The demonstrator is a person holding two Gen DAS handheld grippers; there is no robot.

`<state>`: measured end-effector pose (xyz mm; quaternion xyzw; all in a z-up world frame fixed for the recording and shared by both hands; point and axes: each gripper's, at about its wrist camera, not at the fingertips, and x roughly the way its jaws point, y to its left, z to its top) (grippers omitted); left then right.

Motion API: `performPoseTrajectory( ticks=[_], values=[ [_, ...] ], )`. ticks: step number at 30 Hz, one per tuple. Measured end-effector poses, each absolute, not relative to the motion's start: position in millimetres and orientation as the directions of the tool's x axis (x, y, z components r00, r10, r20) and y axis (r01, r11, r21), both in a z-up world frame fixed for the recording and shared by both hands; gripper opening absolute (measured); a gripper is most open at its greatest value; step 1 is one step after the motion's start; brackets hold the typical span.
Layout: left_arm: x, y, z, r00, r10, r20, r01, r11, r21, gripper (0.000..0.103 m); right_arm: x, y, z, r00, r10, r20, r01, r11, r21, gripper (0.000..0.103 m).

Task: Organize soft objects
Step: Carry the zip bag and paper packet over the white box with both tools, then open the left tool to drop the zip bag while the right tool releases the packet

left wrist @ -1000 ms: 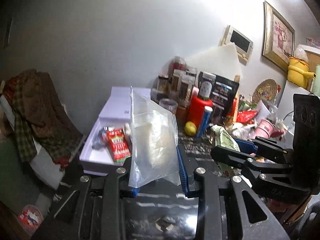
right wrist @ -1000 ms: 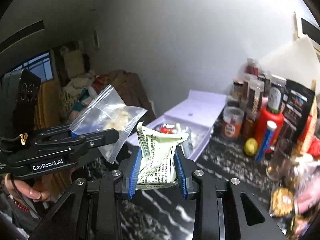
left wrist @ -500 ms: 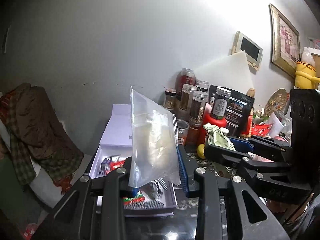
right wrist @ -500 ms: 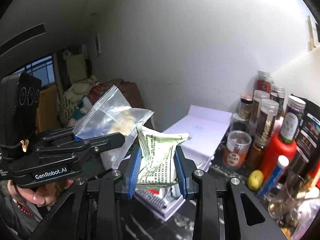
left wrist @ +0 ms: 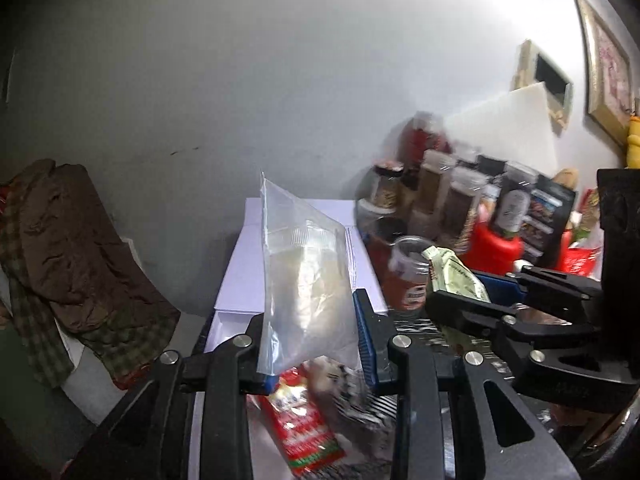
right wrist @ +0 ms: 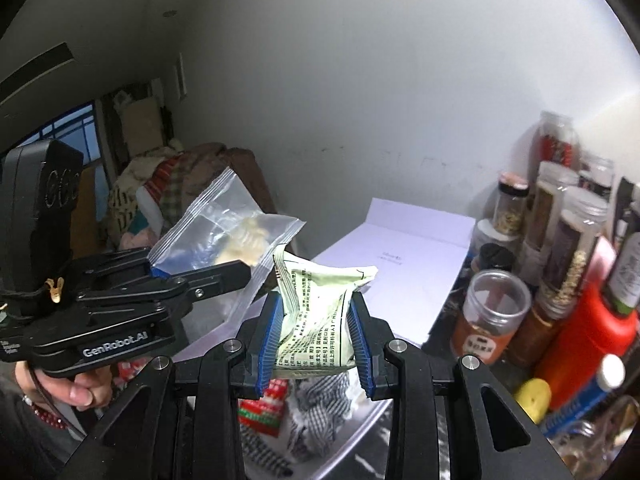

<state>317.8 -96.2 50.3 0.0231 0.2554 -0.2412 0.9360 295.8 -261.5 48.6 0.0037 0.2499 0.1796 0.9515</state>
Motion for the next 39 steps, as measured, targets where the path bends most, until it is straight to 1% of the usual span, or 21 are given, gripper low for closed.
performPoseTrajectory(
  ticks=[6, 9, 15, 20, 23, 29, 35, 39],
  values=[
    [351.8, -103.0, 32.2, 0.756, -0.392, -0.524, 0.45, 0.893, -0.02, 0.031, 328.5, -258.6, 32.7, 0.789, 0.358, -0.499, -0.346, 0.93, 0.12, 0.033],
    [364.9, -106.9, 17.9, 0.734, -0.379, -0.563, 0.459, 0.888, 0.001, 0.031, 342.2, -256.1, 22.1, 0.775, 0.359, -0.521, -0.345, 0.93, 0.127, 0.033],
    [382.9, -106.7, -8.5, 0.694, -0.357, -0.625, 0.453, 0.891, -0.007, 0.031, 357.7, -249.8, 1.8, 0.747, 0.347, -0.567, -0.334, 0.934, 0.131, 0.033],
    [391.9, -105.2, -25.3, 0.651, -0.363, -0.666, 0.458, 0.888, -0.036, 0.031, 365.4, -252.2, -8.9, 0.728, 0.35, -0.589, -0.327, 0.933, 0.149, 0.033],
    [394.9, -104.6, -35.2, 0.63, -0.351, -0.692, 0.46, 0.887, -0.031, 0.031, 368.8, -253.7, -13.8, 0.721, 0.339, -0.604, -0.32, 0.936, 0.145, 0.033],
    [401.6, -105.0, -57.7, 0.565, -0.352, -0.746, 0.463, 0.884, -0.067, 0.031, 375.8, -250.4, -29.4, 0.68, 0.338, -0.65, -0.318, 0.936, 0.154, 0.033],
    [404.4, -106.7, -67.8, 0.545, -0.349, -0.763, 0.465, 0.883, -0.072, 0.031, 382.5, -246.4, -45.5, 0.651, 0.324, -0.686, -0.312, 0.939, 0.147, 0.033],
    [407.7, -105.5, -70.7, 0.525, -0.356, -0.773, 0.462, 0.882, -0.092, 0.031, 384.1, -243.3, -53.3, 0.648, 0.314, -0.694, -0.308, 0.941, 0.138, 0.033]
  ],
)
